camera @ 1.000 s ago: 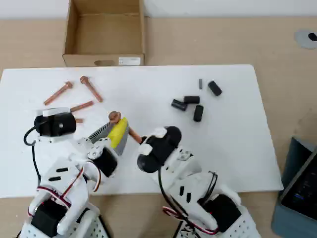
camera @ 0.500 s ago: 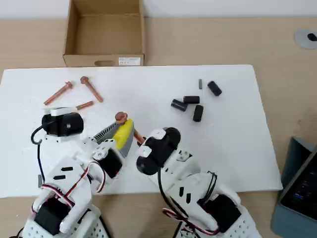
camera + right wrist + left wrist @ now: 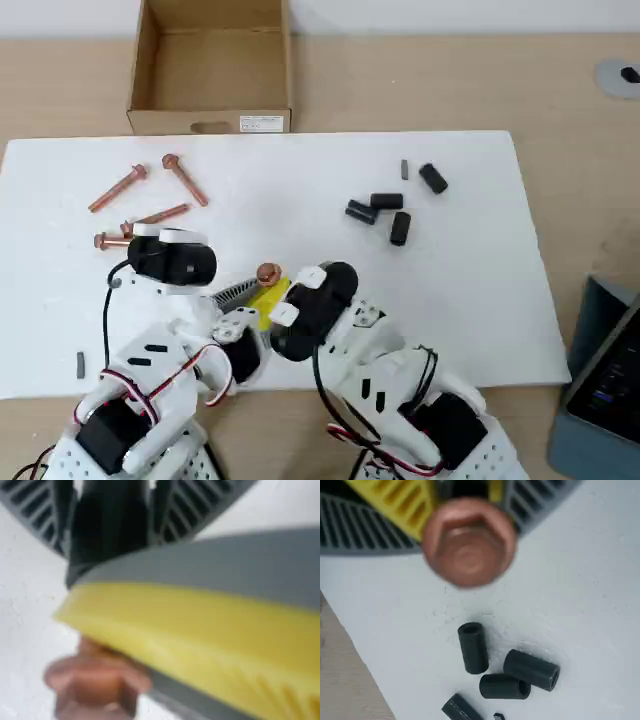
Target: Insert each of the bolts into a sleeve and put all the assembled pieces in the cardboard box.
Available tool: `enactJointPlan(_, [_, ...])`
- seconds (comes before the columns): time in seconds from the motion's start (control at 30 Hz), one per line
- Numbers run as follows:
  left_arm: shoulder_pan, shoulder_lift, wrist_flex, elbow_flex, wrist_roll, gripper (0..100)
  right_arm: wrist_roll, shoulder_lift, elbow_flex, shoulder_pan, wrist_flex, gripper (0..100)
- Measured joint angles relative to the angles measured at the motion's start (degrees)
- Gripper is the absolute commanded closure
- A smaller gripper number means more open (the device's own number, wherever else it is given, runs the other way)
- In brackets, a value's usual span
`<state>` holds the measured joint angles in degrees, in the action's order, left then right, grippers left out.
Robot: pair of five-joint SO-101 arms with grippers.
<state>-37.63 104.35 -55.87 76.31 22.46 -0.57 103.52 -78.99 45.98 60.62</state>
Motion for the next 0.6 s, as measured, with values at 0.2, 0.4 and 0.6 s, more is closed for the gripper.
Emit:
enactJointPlan(0.2, [0.5,0.0,-0.4,0.2,-0.3,79,0.0,-0.1,0.0,-0.4,0.0,98.9])
enactJointPlan(0.4, [5.4,-0.1,-0.9,0.4,-3.4,79,0.1,-0.1,0.2,-0.4,-0.1,98.9])
enactJointPlan(0.6, [9.7,-0.4,-0.9,-1.7,-7.0,79,0.1,-0.1,0.3,-0.3,-0.2,98.9])
